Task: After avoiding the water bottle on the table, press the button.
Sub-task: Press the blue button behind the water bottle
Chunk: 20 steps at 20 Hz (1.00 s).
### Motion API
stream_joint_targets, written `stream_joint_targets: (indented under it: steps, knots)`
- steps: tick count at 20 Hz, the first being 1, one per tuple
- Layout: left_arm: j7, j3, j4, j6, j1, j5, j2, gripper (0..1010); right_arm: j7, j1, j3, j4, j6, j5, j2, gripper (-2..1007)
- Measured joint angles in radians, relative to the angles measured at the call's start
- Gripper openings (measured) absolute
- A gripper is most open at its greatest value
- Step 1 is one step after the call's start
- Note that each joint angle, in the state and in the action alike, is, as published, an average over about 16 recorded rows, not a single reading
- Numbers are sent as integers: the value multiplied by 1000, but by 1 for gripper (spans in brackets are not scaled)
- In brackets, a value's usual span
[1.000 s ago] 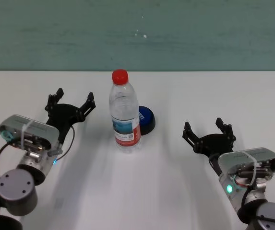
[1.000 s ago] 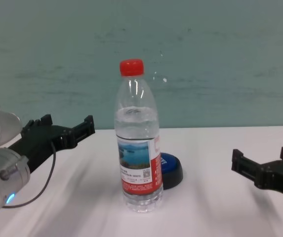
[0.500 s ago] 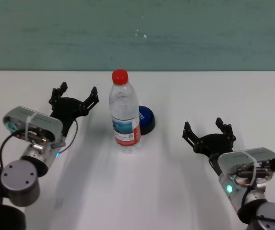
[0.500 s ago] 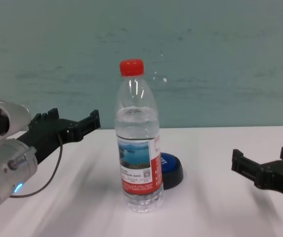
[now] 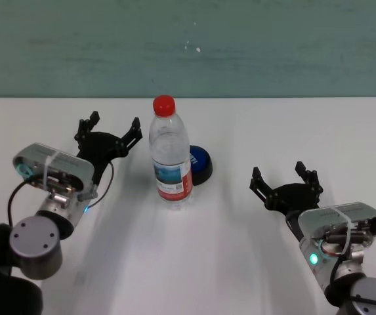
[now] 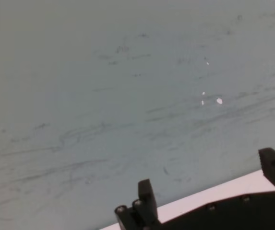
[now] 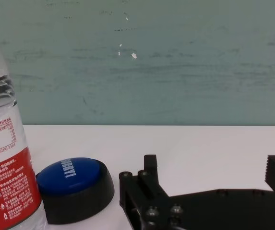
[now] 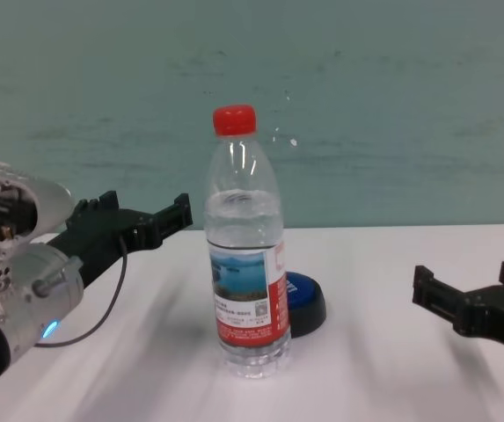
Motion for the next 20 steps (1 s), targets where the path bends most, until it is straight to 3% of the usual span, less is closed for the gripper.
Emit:
stream_joint_targets:
  steps: [20]
  knots:
    - [13, 4, 11, 6, -7, 5, -9, 1010, 0, 0, 0, 0, 0, 0, 0, 1004]
